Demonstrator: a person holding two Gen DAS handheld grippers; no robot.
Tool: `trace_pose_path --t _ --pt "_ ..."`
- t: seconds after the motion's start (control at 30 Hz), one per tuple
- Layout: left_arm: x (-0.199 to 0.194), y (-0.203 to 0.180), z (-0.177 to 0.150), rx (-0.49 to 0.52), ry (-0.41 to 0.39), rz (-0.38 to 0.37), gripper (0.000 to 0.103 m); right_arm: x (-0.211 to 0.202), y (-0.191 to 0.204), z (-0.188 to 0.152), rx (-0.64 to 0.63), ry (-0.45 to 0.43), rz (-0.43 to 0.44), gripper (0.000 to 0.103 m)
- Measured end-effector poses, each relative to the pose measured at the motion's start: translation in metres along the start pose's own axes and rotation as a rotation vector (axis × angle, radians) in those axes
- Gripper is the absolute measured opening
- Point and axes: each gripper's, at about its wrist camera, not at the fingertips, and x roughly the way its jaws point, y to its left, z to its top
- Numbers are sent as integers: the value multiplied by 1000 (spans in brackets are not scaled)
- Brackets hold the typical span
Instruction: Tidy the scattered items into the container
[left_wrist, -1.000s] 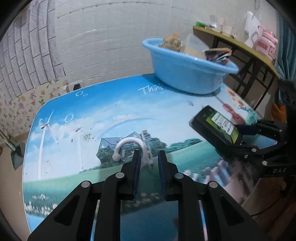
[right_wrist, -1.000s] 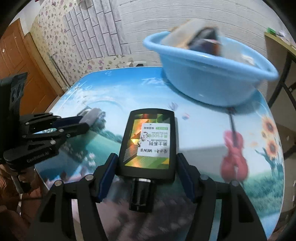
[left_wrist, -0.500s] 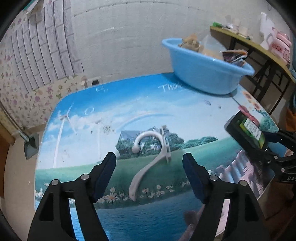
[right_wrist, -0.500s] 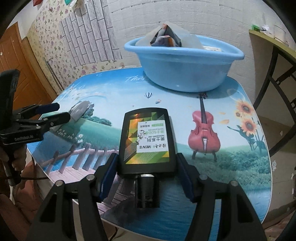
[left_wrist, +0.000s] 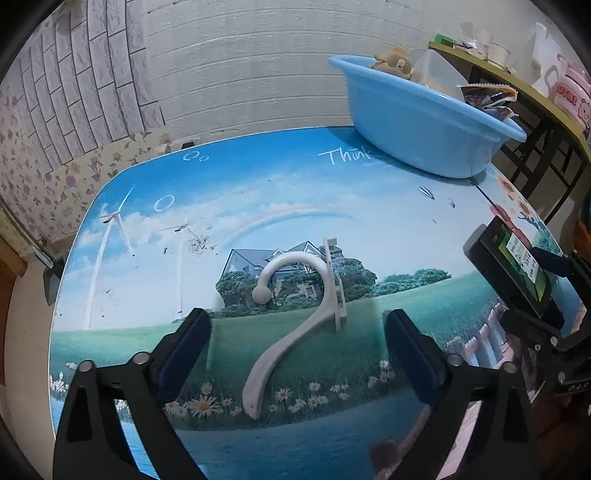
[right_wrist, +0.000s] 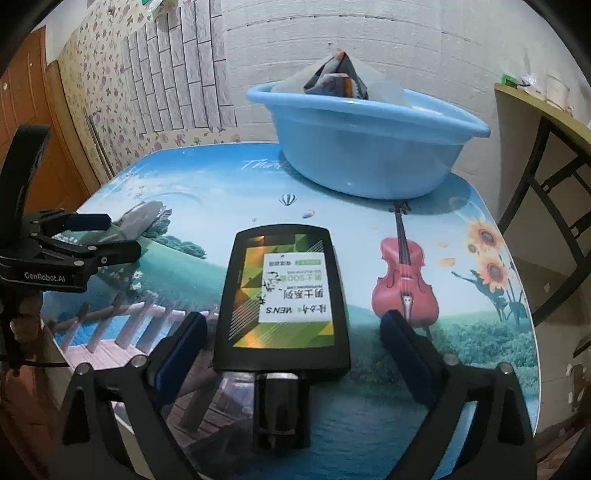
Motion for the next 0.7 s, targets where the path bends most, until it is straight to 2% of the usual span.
trace_pose_path --t 0.07,0.7 --pt "2 -2 0 5 -1 -2 103 1 1 1 -4 1 3 103" --pt "3 -7 1 18 -38 -6 103 5 -1 2 6 -8 -10 103"
